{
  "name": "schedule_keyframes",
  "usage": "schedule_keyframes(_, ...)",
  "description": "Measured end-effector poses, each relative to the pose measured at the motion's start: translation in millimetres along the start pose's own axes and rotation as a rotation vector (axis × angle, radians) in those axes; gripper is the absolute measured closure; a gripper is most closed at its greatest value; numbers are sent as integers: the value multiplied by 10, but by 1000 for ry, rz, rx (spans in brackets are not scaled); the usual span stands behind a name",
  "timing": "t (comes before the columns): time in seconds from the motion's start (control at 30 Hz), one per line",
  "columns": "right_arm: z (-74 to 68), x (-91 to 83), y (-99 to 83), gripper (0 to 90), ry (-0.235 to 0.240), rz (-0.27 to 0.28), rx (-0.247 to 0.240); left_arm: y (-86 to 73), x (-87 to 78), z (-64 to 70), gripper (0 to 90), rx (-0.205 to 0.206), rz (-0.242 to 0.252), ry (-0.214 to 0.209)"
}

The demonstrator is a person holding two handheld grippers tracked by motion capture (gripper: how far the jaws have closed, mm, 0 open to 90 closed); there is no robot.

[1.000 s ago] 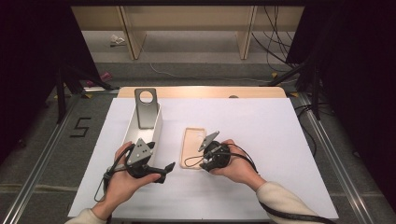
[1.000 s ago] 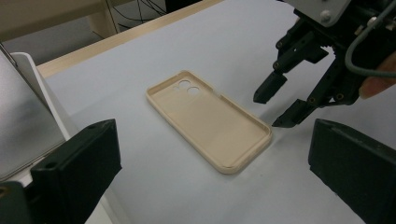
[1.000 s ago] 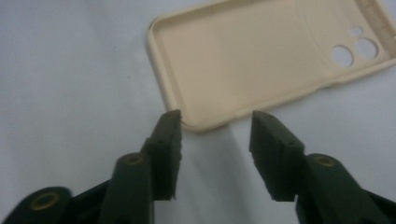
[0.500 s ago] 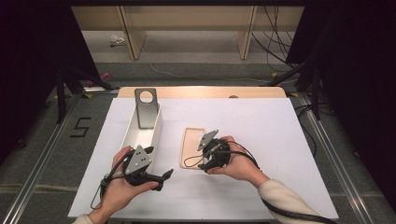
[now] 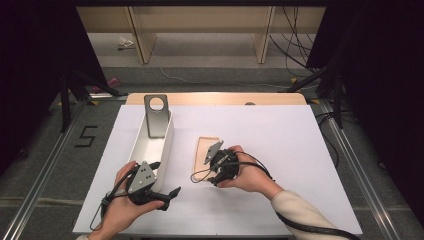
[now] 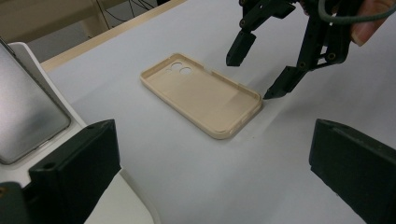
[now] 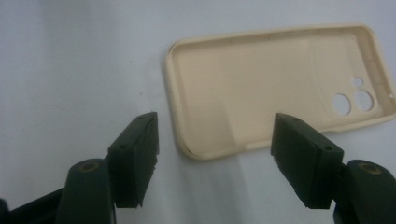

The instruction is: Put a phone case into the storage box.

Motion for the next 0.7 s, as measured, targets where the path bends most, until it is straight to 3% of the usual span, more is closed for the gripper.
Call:
schedule_keyframes(0.27,-12,108,82,344,16,-89,-61,-16,-8,9,15,9,-9,-5)
schedule_keyframes(0.7,-10,253,192,413,13,-183,-137,-28,-41,-18,15,5,-5,0)
Point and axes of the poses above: each handheld gripper's, and its own axes: x roughly forward along the jaws, y roughly out of its top, z roughly to its right, the point moved 3 cm from there along x, roughly forward along the jaws, and after that the axes turned 4 degrees about z, right-handed, at the moved point
